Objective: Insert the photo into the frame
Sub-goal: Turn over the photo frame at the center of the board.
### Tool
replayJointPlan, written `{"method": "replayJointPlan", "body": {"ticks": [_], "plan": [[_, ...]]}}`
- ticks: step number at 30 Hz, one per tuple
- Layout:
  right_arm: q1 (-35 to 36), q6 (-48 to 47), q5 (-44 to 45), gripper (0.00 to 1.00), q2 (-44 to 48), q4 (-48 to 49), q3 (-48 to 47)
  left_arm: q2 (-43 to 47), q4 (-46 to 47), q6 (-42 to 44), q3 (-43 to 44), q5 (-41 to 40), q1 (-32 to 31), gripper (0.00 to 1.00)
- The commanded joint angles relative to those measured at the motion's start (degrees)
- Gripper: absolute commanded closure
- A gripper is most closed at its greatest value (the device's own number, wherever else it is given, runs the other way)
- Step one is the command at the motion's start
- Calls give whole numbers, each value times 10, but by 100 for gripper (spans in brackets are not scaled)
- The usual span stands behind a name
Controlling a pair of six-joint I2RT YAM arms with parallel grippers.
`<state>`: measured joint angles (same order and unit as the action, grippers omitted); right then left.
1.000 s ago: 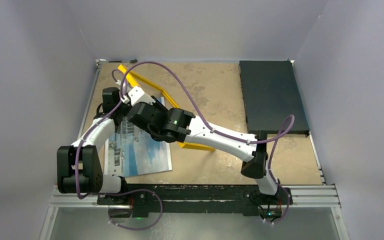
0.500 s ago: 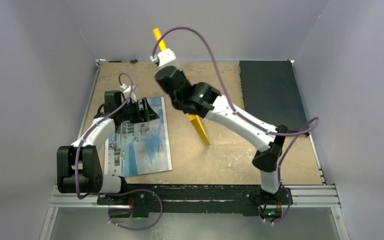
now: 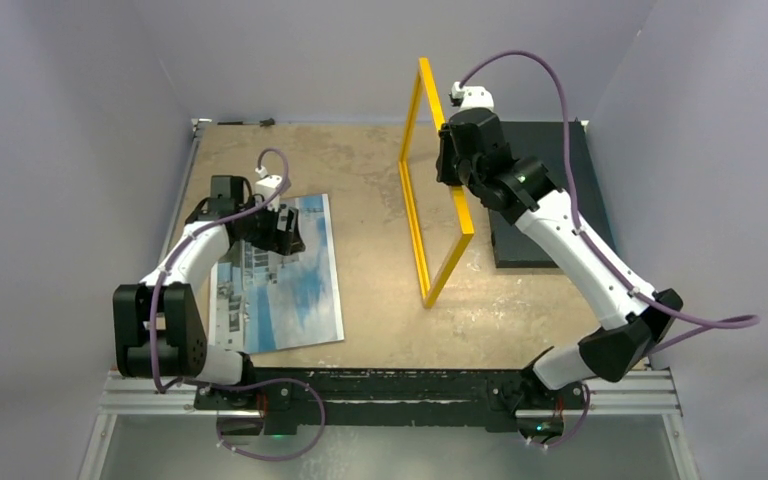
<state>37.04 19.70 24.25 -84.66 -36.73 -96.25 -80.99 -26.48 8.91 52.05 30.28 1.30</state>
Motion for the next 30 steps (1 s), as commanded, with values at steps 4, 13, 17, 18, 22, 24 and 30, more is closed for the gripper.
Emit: {"method": "replayJointPlan", "body": {"ticks": [4,13,17,18,22,24,30], "plan": [[-41,74,-121,100,35,66,85,-5,-51,59,43,-29,1,17],[-63,93,-198,100,106,206,313,-38,-103,96,106,26,104,19],[-63,74,-181,100,118,245,377,-56,-113,116,116,-18,125,22],[-64,72,-173,100,115,246,383,-57,-113,120,114,-28,125,23],[-64,74,-147,100,97,247,404,-52,-102,128,96,-52,128,23],[-64,79,-137,100,92,248,414,-47,-97,134,88,-63,128,23],[-63,107,-126,100,95,280,471,-41,-82,176,66,-128,129,24]]}}
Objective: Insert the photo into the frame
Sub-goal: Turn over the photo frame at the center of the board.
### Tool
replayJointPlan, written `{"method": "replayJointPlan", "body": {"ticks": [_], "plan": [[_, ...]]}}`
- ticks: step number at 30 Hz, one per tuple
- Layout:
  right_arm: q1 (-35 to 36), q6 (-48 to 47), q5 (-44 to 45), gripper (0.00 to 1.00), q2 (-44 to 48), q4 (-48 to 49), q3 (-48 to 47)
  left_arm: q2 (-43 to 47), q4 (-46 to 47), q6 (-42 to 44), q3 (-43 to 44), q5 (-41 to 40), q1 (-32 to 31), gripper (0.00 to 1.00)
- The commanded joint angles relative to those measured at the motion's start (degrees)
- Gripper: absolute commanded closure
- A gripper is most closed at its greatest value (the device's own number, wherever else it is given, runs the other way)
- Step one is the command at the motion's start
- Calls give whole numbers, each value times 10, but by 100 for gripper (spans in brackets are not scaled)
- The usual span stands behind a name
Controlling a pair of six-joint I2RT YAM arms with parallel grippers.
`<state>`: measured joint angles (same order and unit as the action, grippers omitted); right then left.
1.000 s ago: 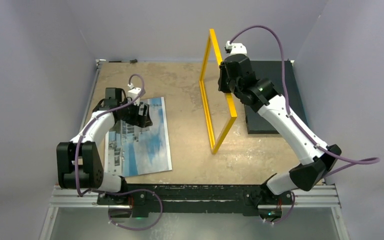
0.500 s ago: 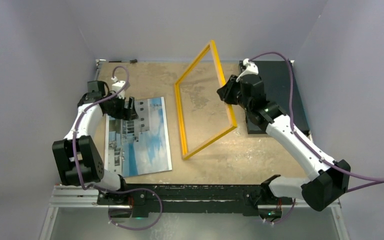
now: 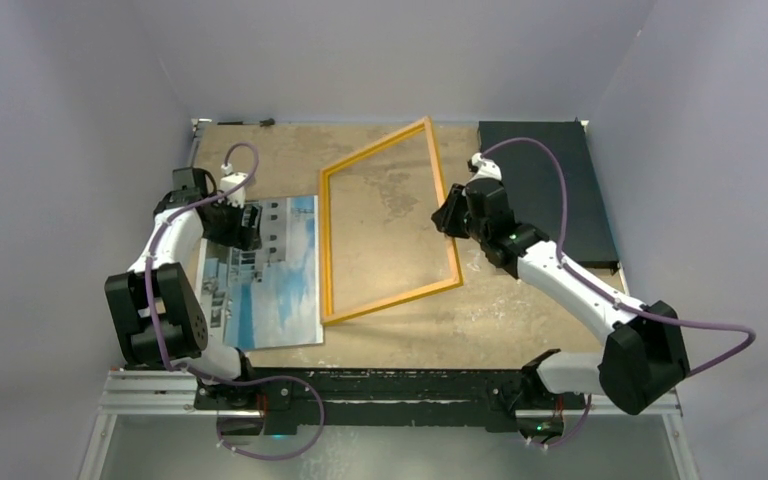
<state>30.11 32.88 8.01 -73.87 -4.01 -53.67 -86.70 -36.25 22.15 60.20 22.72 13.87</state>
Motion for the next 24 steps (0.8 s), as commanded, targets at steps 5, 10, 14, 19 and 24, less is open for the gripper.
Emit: {"method": "replayJointPlan", "body": {"ticks": [5,10,14,19,24], "plan": [[6,-14,84,100,-25,-45,78,0,32,67,-32,-81,18,24],[6,-16,117,96,-54,-56,74,-6,25,62,-22,-59,26,25],[6,-28,133,89,-83,-63,70,-3,22,62,-16,-53,26,25],[6,-40,158,88,-133,-90,52,-3,19,69,-10,-57,29,25],[6,-33,168,83,-170,-112,30,-9,12,75,-4,-54,31,25]]}}
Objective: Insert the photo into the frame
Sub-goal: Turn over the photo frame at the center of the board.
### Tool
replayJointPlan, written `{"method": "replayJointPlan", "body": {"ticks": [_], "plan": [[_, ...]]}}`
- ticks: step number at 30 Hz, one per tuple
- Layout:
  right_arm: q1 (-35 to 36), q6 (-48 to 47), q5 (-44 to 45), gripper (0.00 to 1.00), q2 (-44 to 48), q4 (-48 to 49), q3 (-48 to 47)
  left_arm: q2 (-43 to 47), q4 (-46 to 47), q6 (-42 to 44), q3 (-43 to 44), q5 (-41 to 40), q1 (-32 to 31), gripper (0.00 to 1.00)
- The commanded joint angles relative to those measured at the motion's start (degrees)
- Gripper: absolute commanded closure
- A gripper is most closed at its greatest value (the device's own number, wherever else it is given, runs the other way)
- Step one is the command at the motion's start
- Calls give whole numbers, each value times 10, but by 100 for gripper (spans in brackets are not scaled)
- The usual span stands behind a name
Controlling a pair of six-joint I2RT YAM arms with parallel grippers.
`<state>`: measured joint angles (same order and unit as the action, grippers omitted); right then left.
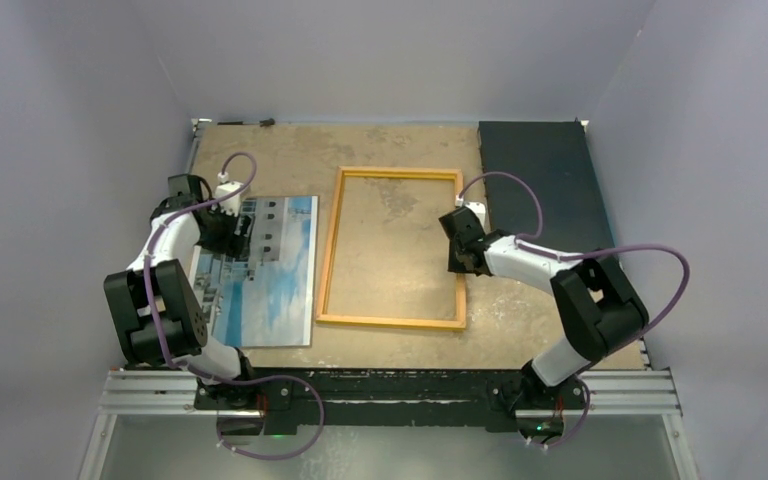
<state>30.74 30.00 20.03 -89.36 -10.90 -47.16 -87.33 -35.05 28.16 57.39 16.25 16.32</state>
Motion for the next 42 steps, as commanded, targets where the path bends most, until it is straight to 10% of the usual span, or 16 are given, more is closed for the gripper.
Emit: {"method": "replayJointPlan", "body": {"ticks": [1,14,21,30,42], "plan": [[-1,-4,48,81,-21,-46,-41,-4,-2,15,27,12,6,25],[0,13,70,24,-21,-70,-65,-12,-34,29,45,39,30,24],[97,38,110,30,38,-56,-122,-36,-94,46,99,28,53,24],[299,88,57,24,-139,16,-266,-78,-135,45,140,-8,69,24],[340,49,48,25,-310,20,-448,-69,-102,16,127,-29,74,22]]}}
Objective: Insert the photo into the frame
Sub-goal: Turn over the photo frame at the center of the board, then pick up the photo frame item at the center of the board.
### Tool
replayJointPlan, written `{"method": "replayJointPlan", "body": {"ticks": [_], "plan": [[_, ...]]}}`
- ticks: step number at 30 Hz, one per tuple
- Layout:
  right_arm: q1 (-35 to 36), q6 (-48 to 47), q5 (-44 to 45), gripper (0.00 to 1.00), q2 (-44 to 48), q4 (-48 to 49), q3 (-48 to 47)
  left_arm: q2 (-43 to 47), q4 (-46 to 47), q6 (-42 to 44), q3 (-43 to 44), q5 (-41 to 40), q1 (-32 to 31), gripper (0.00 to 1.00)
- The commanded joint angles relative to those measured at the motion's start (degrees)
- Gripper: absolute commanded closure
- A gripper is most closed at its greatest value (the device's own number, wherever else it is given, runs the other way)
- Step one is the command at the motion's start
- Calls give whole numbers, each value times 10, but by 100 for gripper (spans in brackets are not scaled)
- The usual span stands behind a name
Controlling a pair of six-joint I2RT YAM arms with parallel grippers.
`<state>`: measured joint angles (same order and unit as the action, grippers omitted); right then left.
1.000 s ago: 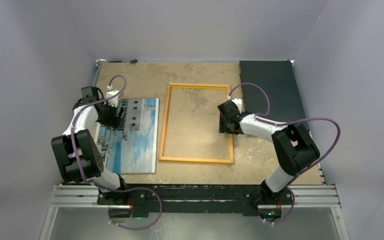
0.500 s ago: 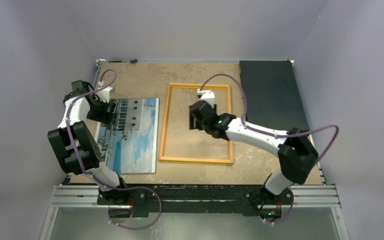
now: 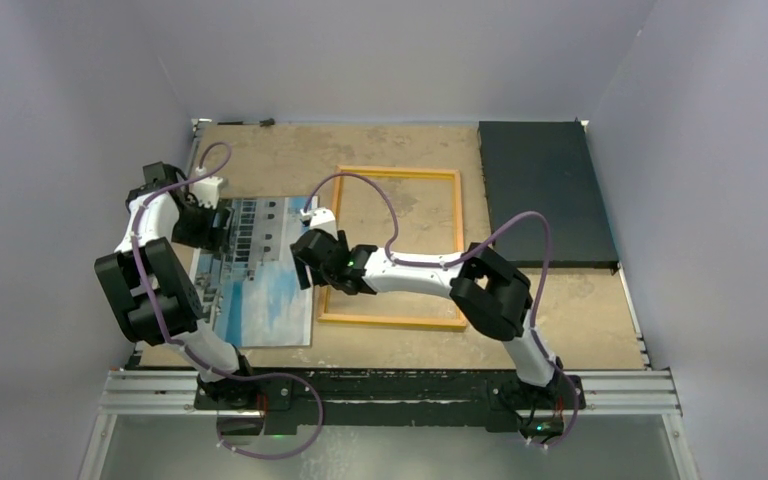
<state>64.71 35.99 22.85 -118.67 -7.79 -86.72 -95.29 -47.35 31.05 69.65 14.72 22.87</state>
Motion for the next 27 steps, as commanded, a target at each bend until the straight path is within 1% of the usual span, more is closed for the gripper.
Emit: {"method": "replayJointPlan", "body": {"ticks": [1,3,7,11,15,20,21,24,25,27], "plan": [[1,-11,26,27,-19,-10,-48,13,26,-15,2,-17,9,22],[1,-12,32,32,-18,3,-24,17,37,-16,-6,-26,11,22],[1,-5,39,36,-12,12,28,18,49,-2,-19,-50,16,22],[0,10,23,41,8,28,89,6,42,14,-11,-61,29,23],[0,30,21,43,30,36,133,4,46,28,-9,-72,39,24],[0,47,24,43,64,35,158,3,77,42,-25,-111,45,25],[1,50,23,40,68,35,157,1,84,42,-27,-112,46,28],[1,50,17,31,77,29,137,-13,84,29,-11,-108,51,48],[1,46,17,29,78,22,123,-20,75,25,-1,-98,55,51],[1,37,18,26,84,10,91,-30,57,20,22,-77,63,52]]}}
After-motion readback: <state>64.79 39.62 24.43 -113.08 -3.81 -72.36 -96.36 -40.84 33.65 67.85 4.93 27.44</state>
